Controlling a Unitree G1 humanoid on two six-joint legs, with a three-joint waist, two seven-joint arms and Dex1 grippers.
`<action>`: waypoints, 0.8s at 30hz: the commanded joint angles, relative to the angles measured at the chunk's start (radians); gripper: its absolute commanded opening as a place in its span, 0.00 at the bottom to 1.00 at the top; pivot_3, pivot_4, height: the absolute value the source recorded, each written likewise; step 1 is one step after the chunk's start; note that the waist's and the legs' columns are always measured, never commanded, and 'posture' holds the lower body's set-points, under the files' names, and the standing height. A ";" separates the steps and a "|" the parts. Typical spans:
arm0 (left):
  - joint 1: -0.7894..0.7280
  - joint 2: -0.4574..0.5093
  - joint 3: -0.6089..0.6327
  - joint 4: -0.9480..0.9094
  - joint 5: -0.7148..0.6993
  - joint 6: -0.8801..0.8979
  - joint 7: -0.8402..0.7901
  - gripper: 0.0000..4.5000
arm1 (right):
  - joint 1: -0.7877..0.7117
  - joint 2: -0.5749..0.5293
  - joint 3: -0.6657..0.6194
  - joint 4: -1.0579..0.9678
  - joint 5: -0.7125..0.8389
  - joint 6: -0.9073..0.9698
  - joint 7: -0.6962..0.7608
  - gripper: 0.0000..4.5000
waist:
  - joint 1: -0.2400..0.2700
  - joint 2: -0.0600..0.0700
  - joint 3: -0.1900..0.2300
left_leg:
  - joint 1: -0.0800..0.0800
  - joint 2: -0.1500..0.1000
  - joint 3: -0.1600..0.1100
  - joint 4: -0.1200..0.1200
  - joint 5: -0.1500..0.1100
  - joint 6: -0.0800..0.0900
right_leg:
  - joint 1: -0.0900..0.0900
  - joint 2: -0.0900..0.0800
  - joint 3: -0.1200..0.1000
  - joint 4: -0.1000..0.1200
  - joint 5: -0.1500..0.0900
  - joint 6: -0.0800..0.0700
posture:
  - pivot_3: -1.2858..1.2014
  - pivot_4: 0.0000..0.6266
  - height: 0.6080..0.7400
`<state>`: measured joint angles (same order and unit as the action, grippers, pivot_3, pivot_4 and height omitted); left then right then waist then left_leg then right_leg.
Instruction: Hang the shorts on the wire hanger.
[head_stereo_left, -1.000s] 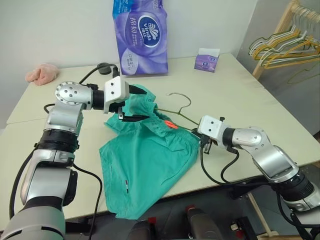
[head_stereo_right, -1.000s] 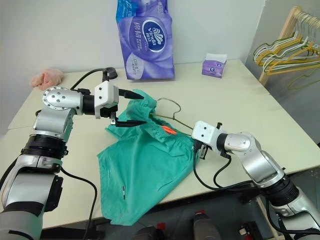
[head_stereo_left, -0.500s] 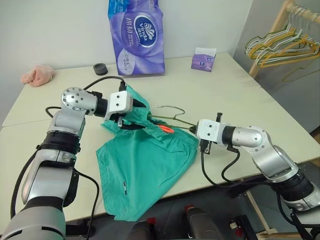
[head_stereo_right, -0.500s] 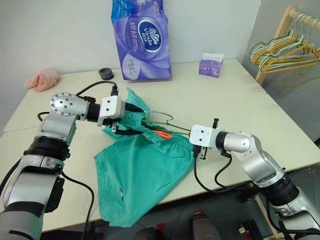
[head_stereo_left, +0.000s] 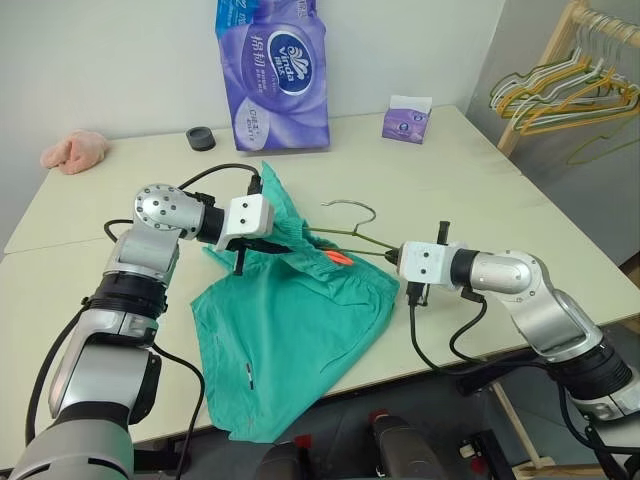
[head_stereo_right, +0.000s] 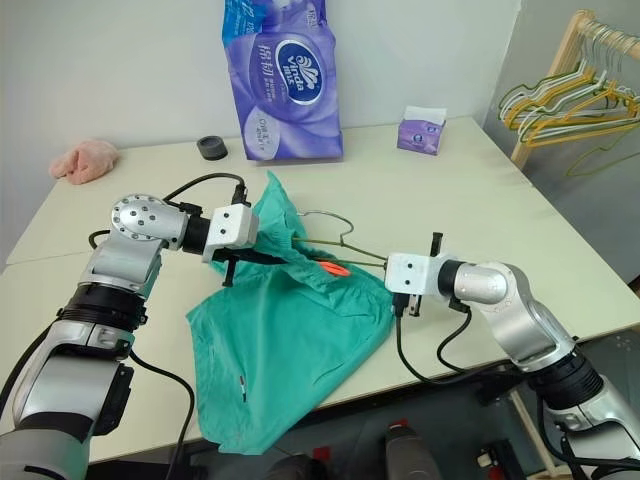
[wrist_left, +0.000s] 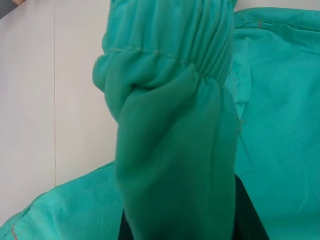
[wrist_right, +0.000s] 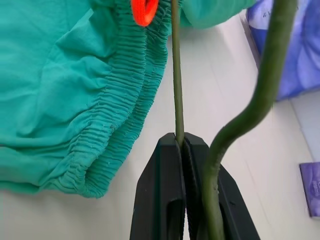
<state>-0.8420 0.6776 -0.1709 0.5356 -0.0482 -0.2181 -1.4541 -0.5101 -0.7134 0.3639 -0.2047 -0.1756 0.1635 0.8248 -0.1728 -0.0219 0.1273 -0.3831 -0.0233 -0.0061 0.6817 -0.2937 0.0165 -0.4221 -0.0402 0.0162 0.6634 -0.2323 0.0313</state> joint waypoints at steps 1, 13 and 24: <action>0.001 -0.003 0.014 -0.033 -0.022 0.036 0.021 0.02 | 0.004 -0.004 0.013 -0.046 0.008 -0.157 0.045 0.00 | 0.000 0.000 0.000 | 0.000 0.000 0.000 0.000 0.000 0.000 | 0.000 0.000 0.000 0.000 0.000 0.000 | 0.42 0.09 1.00; 0.062 0.032 0.030 -0.088 -0.032 0.098 0.026 0.01 | 0.082 -0.193 -0.238 0.194 0.106 -0.127 0.102 0.84 | -0.001 0.000 -0.001 | 0.000 -0.001 0.000 0.000 0.000 0.000 | 0.001 -0.001 0.000 0.000 0.000 0.000 | 0.42 0.10 1.00; 0.073 0.048 0.047 -0.109 -0.053 0.142 0.070 0.01 | 0.373 0.203 -0.424 -0.226 0.576 0.606 -0.169 1.00 | -0.016 -0.001 -0.009 | 0.002 0.002 -0.004 0.000 0.000 0.000 | 0.001 0.001 -0.001 0.003 0.000 0.000 | 0.42 0.10 1.00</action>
<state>-0.7558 0.7149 -0.1594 0.4630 -0.0765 -0.0847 -1.3985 -0.1340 -0.5295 -0.0365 -0.3665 0.3617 0.6988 0.7316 -0.1886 -0.0231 0.1185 -0.3820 -0.0218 -0.0100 0.6818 -0.2939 0.0167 -0.4211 -0.0399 0.0153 0.6661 -0.2323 0.0312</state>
